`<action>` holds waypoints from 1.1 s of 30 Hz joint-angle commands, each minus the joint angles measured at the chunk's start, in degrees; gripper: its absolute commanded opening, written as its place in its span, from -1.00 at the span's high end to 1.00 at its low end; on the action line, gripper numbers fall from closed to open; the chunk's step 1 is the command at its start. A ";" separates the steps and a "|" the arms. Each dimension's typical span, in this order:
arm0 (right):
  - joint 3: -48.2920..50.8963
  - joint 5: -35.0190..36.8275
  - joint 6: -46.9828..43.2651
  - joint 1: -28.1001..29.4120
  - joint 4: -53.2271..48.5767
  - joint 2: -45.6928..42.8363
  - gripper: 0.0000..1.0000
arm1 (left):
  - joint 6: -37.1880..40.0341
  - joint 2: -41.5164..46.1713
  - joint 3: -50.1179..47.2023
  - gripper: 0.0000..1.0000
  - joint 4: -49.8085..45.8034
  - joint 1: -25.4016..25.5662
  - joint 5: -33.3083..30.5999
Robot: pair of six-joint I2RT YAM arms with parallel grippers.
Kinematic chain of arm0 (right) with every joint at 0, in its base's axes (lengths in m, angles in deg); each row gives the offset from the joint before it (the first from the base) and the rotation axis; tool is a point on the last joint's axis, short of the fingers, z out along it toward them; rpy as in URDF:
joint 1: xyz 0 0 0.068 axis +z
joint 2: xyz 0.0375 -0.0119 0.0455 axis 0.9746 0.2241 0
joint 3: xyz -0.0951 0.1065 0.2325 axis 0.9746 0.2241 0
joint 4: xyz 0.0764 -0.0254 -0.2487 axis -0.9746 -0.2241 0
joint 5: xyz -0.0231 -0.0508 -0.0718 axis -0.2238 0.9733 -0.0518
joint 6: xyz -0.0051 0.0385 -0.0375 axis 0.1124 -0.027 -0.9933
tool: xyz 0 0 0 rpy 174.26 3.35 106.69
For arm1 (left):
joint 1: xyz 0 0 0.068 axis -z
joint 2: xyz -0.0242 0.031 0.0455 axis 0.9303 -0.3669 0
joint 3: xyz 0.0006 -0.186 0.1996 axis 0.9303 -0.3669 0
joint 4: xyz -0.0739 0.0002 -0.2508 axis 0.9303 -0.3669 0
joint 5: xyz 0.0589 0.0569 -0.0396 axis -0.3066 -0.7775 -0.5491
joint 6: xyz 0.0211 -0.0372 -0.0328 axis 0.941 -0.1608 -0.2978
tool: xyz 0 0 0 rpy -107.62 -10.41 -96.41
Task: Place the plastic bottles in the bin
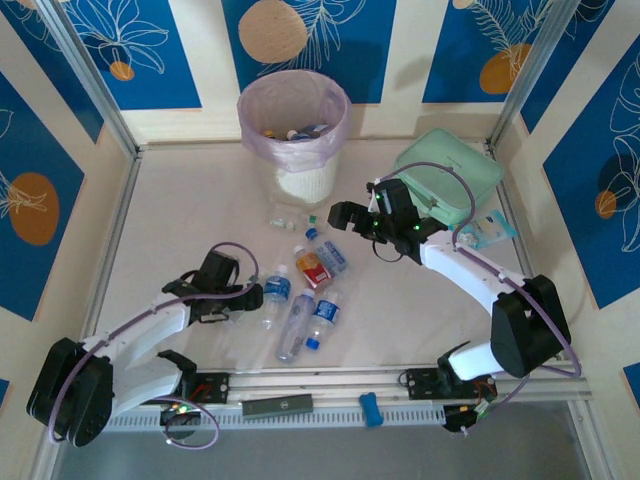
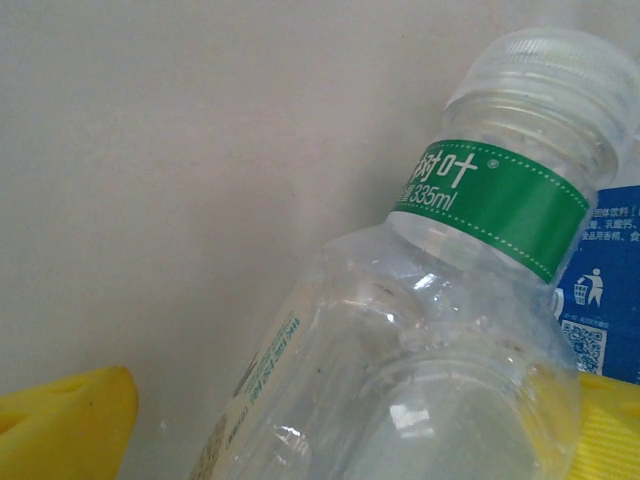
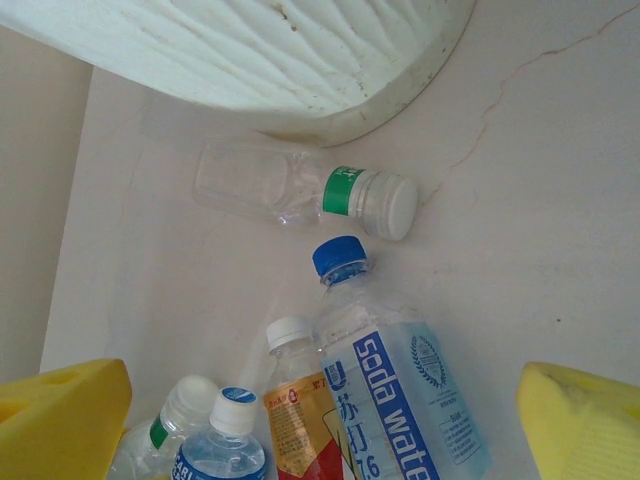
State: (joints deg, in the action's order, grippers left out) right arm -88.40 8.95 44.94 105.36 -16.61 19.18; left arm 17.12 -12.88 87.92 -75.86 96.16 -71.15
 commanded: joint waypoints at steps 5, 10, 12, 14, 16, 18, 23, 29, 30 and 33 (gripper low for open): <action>-2.11 -0.37 0.52 0.69 0.51 0.35 -0.98 | -1.67 -1.12 -0.79 -0.87 2.18 0.62 1.18; -1.74 -0.26 0.56 0.69 0.47 0.31 -0.98 | -3.93 0.64 -1.01 -0.68 -0.78 0.70 -5.14; -1.65 -0.13 0.56 0.69 0.41 0.32 -0.98 | -6.34 2.16 -2.04 -0.61 -0.05 0.70 -6.13; -1.56 -0.09 0.60 0.69 0.34 0.36 -0.98 | -9.21 3.29 -3.21 -0.61 1.70 0.64 -5.54; -1.34 -0.05 1.07 0.61 0.64 0.24 -0.98 | -12.40 3.47 -4.09 -0.68 3.51 0.62 -4.01; -1.29 -0.37 1.26 0.51 1.17 0.19 -0.98 | -14.27 2.91 -4.16 -0.75 4.21 0.71 -2.77; -1.30 -0.04 1.68 0.51 1.52 -0.03 -0.98 | -10.30 1.21 -1.95 -0.82 1.15 0.76 -3.81; -0.69 -0.50 3.96 -0.19 3.34 0.72 -0.98 | -5.35 -1.05 0.99 -0.79 -3.26 1.81 -2.94; -0.68 -0.62 4.22 -0.25 3.65 0.82 -0.98 | -4.92 -1.32 1.37 -0.79 -4.20 2.08 -3.05; -0.83 -0.81 5.00 -0.43 4.23 1.35 -0.98 | -4.23 -1.13 1.76 -0.80 -6.26 2.71 -3.38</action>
State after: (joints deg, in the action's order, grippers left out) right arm -88.40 8.93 48.31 105.36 -13.92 19.33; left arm 10.56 -14.02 88.14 -77.87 97.97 -74.56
